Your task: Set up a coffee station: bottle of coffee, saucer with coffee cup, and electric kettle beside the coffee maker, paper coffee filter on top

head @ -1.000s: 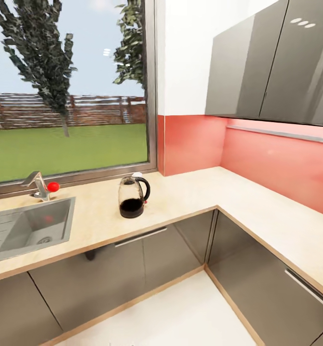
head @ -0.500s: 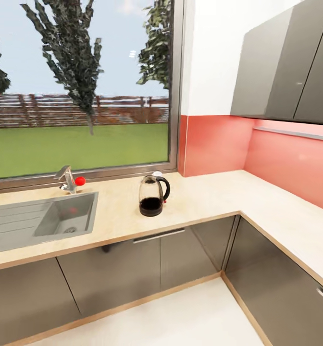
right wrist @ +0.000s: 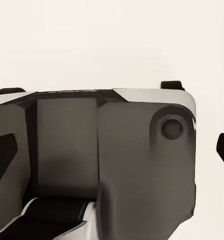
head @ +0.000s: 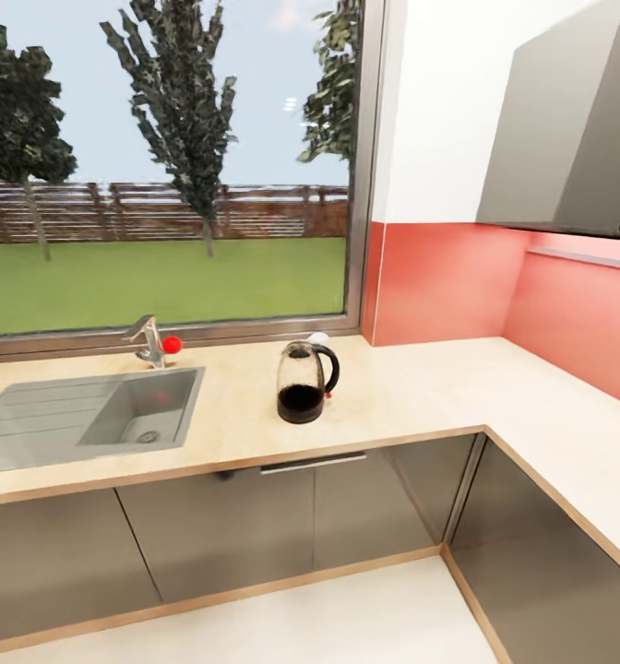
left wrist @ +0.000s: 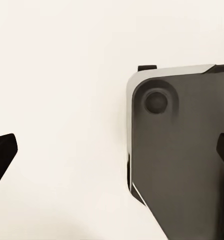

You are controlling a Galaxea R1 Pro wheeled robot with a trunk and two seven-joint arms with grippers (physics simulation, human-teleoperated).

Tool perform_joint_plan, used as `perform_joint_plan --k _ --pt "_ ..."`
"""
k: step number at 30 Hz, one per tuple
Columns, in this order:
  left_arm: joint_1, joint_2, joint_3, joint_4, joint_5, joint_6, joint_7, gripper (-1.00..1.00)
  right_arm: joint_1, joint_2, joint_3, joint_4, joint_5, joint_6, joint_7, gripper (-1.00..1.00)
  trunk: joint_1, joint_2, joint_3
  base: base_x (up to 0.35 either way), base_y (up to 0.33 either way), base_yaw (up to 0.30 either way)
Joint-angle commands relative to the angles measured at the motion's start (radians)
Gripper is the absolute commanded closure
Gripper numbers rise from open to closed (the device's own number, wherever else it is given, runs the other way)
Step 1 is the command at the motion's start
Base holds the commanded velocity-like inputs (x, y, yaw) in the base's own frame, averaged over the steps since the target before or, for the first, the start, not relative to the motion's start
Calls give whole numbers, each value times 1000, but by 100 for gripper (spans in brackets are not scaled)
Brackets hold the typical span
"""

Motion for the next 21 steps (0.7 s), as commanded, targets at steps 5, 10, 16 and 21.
perform_joint_plan --k 5,10,16,21 --pt "0 10 6 -2 39 -3 1 -100 -1 1 10 -1 -10 1 3 -100 1 -2 -2 146 -242 11" --pt "0 15 2 -3 72 -7 0 -100 -1 1 10 -2 -11 -6 3 -100 1 -2 -2 151 -242 1" --pt "2 12 4 65 80 -4 3 -100 -1 -35 5 -194 -9 -31 2 -100 1 -2 -2 32 -50 0" --pt "3 21 0 80 84 4 14 -100 -1 -87 3 -623 -8 -31 4 -100 1 -2 -2 0 0 0"
